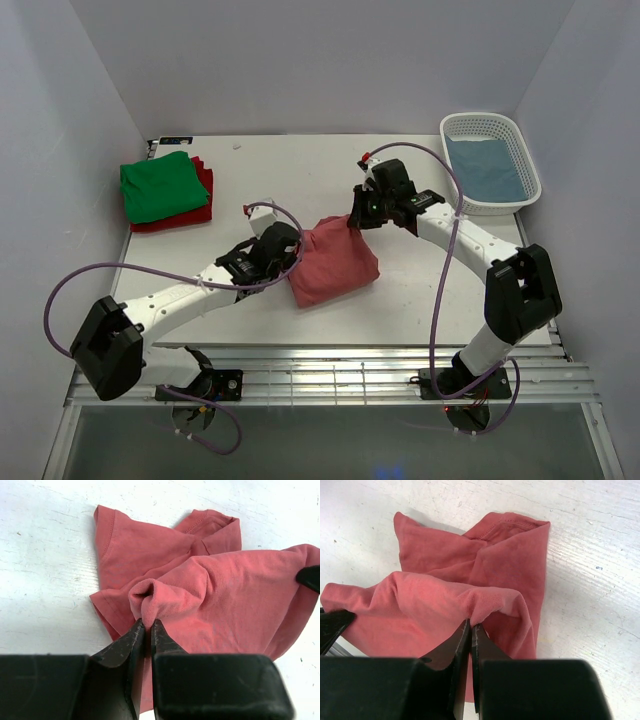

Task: Fold and stack the t-shirts
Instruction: Smooth out wrinkles on the folded tshirt

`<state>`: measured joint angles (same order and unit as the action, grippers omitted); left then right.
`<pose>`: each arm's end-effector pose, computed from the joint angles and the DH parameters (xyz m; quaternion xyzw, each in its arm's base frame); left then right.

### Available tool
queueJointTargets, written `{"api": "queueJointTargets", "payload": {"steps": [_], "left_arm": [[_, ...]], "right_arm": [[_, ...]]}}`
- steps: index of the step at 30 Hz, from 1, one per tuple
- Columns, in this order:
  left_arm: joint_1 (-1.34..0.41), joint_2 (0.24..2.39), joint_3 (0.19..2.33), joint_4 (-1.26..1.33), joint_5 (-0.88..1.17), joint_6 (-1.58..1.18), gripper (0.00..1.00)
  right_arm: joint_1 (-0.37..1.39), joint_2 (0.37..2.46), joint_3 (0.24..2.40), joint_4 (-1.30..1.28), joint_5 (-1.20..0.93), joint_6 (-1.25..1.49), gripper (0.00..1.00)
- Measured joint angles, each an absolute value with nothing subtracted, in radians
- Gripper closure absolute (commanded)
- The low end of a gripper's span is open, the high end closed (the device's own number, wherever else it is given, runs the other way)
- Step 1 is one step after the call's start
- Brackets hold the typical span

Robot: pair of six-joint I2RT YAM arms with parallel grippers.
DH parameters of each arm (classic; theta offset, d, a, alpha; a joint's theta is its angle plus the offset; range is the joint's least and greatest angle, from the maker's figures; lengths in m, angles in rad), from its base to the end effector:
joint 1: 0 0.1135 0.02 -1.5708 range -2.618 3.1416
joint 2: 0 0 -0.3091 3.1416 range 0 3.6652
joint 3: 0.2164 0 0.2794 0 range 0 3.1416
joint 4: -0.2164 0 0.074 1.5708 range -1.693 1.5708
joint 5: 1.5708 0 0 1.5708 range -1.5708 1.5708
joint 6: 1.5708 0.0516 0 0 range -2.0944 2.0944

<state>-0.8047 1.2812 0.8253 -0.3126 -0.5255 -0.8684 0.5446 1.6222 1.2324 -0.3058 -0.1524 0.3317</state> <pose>0.2186 -0.1899 0.2610 -0.1297 0.8853 -0.1197 0.4302 0.3441 0.2176 0.2939 -0.1280 0.8946 0.2417 0.3534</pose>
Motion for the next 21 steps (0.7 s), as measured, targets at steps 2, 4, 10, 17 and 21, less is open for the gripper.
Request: {"api": "queueJointTargets", "payload": {"steps": [2, 4, 10, 17, 21], "left_arm": [[-0.805, 1.287, 0.833, -0.315, -0.535, -0.868, 0.81], [-0.805, 1.293, 0.841, -0.316, -0.546, -0.868, 0.82], [-0.792, 1.315, 0.864, -0.317, -0.587, -0.863, 0.83], [-0.711, 1.370, 0.891, -0.303, -0.593, -0.838, 0.84], [-0.674, 1.407, 0.910, -0.287, -0.593, -0.820, 0.85]], "right_arm": [[0.545, 1.622, 1.243, -0.313, -0.150, 0.332, 0.92], [0.545, 1.622, 1.254, -0.320, -0.148, 0.332, 0.92], [0.545, 1.651, 1.331, -0.332, -0.141, 0.327, 0.92], [0.545, 1.773, 1.438, -0.336, -0.142, 0.314, 0.92], [0.545, 1.837, 1.483, -0.339, -0.147, 0.304, 0.92]]}}
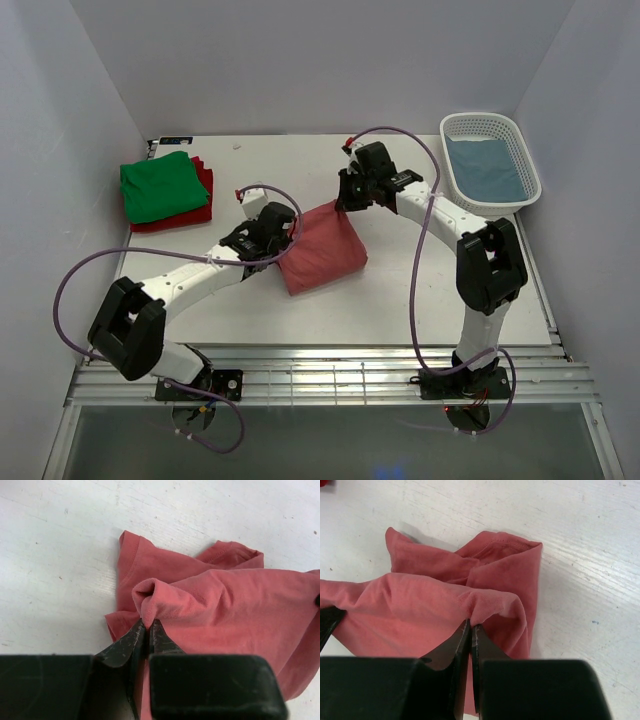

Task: Fold and stack the t-shirts
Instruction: Smooth out wrinkles on the folded tshirt, then put the neatly folded tshirt into the corner of the board with the left arm

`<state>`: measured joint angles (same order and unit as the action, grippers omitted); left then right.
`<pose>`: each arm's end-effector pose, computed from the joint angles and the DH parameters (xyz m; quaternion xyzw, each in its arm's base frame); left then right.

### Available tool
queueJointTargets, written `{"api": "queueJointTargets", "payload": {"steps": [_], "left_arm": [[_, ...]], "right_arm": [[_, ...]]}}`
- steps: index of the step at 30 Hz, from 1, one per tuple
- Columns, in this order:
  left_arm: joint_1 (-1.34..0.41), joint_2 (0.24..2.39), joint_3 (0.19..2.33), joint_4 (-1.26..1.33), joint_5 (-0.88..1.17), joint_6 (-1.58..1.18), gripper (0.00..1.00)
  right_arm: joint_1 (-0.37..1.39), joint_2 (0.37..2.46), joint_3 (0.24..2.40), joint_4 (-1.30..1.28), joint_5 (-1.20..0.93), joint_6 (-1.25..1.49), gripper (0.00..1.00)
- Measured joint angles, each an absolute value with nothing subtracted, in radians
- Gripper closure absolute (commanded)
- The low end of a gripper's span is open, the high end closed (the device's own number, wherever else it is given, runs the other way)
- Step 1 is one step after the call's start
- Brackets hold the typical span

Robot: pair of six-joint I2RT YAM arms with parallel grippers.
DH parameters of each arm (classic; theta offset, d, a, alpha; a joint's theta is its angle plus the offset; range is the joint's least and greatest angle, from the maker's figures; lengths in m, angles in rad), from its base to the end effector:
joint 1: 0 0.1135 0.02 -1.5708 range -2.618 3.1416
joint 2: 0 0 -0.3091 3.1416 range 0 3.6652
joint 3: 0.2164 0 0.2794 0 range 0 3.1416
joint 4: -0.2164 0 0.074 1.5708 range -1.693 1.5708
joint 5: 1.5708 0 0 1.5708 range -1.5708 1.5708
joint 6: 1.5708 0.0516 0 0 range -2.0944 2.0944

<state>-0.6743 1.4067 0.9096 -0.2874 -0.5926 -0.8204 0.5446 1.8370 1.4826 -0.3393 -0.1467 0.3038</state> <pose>0.2685 -0.1777 0.2585 -0.1760 0.8729 -0.0512 0.4521 0.4017 0.2521 0.2933 -0.1393 0.8927 0.2348 0.3586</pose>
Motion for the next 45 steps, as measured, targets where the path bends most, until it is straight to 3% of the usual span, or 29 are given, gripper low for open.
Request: {"api": "queueJointTargets", "payload": {"steps": [8, 11, 12, 13, 17, 18, 23, 28, 30, 31, 32, 38, 45], "left_arm": [[-0.617, 1.485, 0.928, -0.199, -0.590, -0.772, 0.84], [-0.593, 1.539, 0.955, -0.148, -0.598, -0.730, 0.68], [-0.585, 1.562, 0.974, -0.136, -0.603, -0.713, 0.58], [-0.577, 1.590, 0.998, -0.121, -0.608, -0.696, 0.38], [-0.537, 1.734, 1.158, -0.126, -0.650, -0.665, 0.24], [-0.530, 1.763, 1.194, -0.128, -0.659, -0.659, 0.22], [-0.506, 1.774, 1.235, -0.151, -0.695, -0.623, 0.21], [-0.504, 1.658, 1.151, -0.179, -0.638, -0.617, 0.21], [-0.504, 1.597, 1.084, -0.187, -0.597, -0.631, 0.21], [-0.504, 1.570, 1.050, -0.196, -0.574, -0.640, 0.21], [-0.504, 1.547, 1.017, -0.208, -0.553, -0.650, 0.21], [-0.504, 1.446, 0.859, -0.257, -0.446, -0.698, 0.21], [-0.504, 1.404, 0.807, -0.233, -0.364, -0.719, 0.20]], "right_arm": [[0.544, 1.949, 1.578, -0.333, -0.149, 0.292, 0.92], [0.544, 1.984, 1.608, -0.305, -0.140, 0.293, 0.92], [0.544, 1.992, 1.610, -0.290, -0.135, 0.294, 0.92], [0.544, 2.001, 1.613, -0.274, -0.130, 0.295, 0.92], [0.543, 2.035, 1.616, -0.203, -0.111, 0.304, 0.60], [0.543, 2.047, 1.626, -0.197, -0.107, 0.303, 0.58], [0.543, 2.063, 1.649, -0.163, -0.075, 0.284, 0.57], [0.546, 1.915, 1.508, -0.109, -0.052, 0.261, 0.57], [0.550, 1.833, 1.448, -0.099, -0.041, 0.249, 0.67], [0.553, 1.798, 1.421, -0.096, -0.039, 0.243, 0.84], [0.557, 1.756, 1.387, -0.086, -0.038, 0.237, 0.92], [0.578, 1.662, 1.306, -0.081, -0.102, 0.232, 0.92], [0.578, 1.874, 1.340, -0.156, -0.192, 0.247, 0.92]]}}
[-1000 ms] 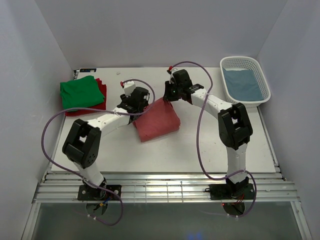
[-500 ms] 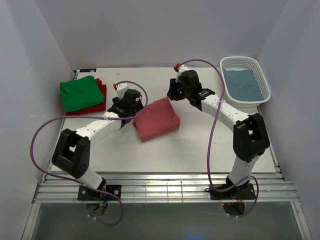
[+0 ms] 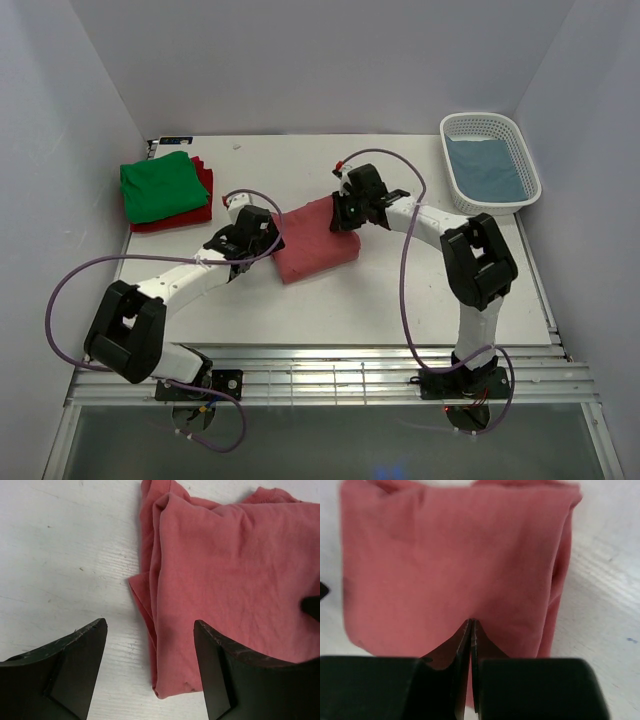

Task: Fold and stack the t-shirts
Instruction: Put the neatly folded tshirt into the corner of the board with the left arm

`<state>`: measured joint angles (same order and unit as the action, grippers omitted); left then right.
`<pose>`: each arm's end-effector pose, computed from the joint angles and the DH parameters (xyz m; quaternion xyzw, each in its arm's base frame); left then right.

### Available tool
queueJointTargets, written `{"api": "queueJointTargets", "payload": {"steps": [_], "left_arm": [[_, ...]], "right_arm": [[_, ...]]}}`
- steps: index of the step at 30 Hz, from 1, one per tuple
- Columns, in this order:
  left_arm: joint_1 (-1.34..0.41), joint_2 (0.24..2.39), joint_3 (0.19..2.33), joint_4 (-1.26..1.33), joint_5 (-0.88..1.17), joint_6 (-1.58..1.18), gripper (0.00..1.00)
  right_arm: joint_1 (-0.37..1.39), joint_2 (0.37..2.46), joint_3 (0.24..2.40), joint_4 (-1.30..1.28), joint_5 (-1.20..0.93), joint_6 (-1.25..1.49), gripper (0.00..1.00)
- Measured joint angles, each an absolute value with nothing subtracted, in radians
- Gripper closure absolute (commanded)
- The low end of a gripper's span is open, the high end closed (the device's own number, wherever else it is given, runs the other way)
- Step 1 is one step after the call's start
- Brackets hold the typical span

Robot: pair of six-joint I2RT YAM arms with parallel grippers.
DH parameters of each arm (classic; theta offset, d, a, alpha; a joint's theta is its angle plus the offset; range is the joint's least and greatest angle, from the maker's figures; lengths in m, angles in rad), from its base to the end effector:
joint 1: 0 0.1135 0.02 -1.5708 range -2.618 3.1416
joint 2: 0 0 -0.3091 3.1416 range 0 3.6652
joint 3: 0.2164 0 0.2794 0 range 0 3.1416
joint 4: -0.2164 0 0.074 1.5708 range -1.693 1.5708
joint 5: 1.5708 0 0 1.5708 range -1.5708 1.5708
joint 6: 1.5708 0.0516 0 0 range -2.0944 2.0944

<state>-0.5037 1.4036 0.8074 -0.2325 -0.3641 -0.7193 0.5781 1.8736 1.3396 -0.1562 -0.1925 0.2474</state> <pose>0.2809 -0.1338 0.2246 -0.1639 0.9042 -0.0666 0.3888 0.3913 0.2671 0.2419 -0.1886 0.8814 0.2498 0.3537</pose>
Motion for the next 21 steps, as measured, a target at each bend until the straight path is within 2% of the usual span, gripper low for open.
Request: {"api": "queueJointTargets", "payload": {"steps": [6, 21], "left_arm": [[-0.493, 1.401, 0.729, -0.130, -0.268, -0.721, 0.18], [-0.419, 1.435, 0.554, 0.163, -0.102, -0.749, 0.18]], "right_arm": [[0.578, 2.025, 1.379, -0.230, -0.223, 0.271, 0.92], [0.594, 2.028, 1.404, -0.264, -0.220, 0.277, 0.92]]}}
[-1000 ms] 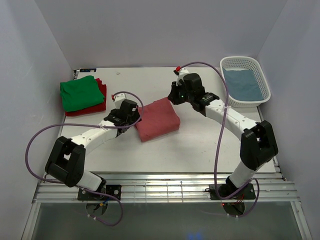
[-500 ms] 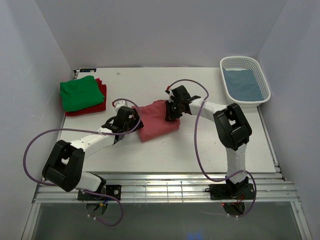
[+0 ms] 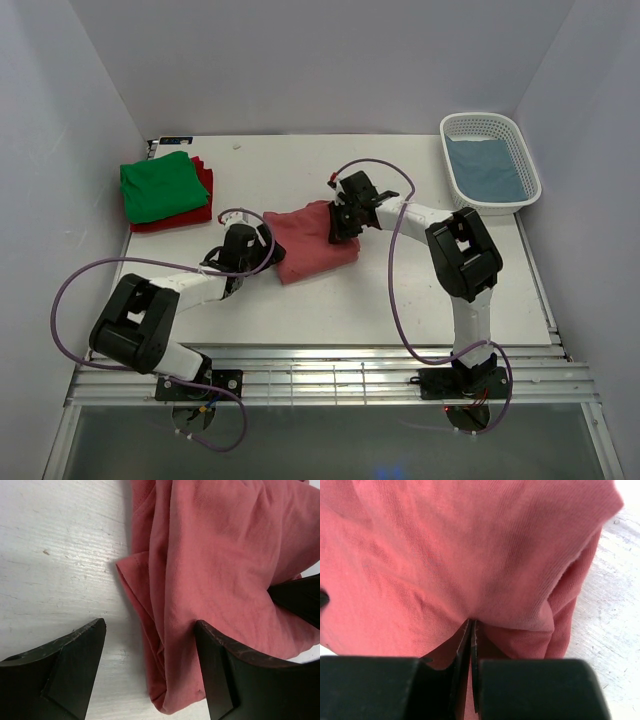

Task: Fold and stack the t-shirts
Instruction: Put the neatly folded tshirt into the corner of the board with the left arm

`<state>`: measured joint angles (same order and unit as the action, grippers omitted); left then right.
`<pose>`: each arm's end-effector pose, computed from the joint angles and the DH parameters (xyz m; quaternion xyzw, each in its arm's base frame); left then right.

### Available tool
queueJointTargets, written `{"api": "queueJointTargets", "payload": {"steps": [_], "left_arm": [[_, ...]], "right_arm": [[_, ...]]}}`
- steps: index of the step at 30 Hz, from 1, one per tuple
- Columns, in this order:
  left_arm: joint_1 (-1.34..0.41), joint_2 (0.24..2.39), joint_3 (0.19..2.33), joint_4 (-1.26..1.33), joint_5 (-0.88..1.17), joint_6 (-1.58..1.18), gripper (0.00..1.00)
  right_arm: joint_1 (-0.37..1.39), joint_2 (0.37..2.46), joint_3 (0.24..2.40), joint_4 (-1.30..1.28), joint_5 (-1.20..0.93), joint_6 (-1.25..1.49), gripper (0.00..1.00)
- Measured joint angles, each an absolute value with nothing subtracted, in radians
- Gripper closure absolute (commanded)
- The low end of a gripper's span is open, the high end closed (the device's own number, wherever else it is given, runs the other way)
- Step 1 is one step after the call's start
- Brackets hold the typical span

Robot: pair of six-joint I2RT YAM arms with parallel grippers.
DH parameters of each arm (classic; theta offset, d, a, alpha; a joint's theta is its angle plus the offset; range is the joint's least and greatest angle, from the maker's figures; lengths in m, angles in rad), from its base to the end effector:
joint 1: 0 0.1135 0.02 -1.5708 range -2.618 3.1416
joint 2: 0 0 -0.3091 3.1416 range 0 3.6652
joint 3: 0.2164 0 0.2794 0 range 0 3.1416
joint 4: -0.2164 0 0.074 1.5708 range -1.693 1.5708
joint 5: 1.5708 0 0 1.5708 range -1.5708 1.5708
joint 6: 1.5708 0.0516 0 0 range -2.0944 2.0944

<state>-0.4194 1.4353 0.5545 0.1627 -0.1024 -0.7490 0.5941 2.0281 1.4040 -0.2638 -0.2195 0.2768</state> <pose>0.2694 -0.1143 0.1650 -0.1700 0.8935 -0.1889 0.3702 0.4010 0.2844 0.1836 -0.1842 0.9190 0.2340 0.2582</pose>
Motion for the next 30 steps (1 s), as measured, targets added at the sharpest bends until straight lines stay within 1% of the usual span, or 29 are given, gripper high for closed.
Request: {"api": "queueJointTargets", "payload": {"steps": [12, 19, 24, 28, 30], "left_arm": [[-0.412, 1.525, 0.457, 0.496, 0.011, -0.858, 0.18], [-0.419, 1.620, 0.467, 0.643, 0.063, -0.919, 0.18], [-0.457, 1.703, 0.538, 0.678, 0.068, -0.939, 0.19], [-0.480, 1.749, 0.577, 0.693, 0.072, -0.950, 0.24], [-0.492, 1.770, 0.594, 0.697, 0.073, -0.956, 0.43]], "right_arm": [[0.625, 2.028, 1.404, -0.287, -0.212, 0.276, 0.92], [0.636, 2.028, 1.404, -0.290, -0.211, 0.276, 0.92], [0.643, 2.028, 1.404, -0.290, -0.210, 0.276, 0.92], [0.648, 2.028, 1.404, -0.290, -0.209, 0.277, 0.92], [0.650, 2.028, 1.404, -0.290, -0.208, 0.278, 0.92]]}}
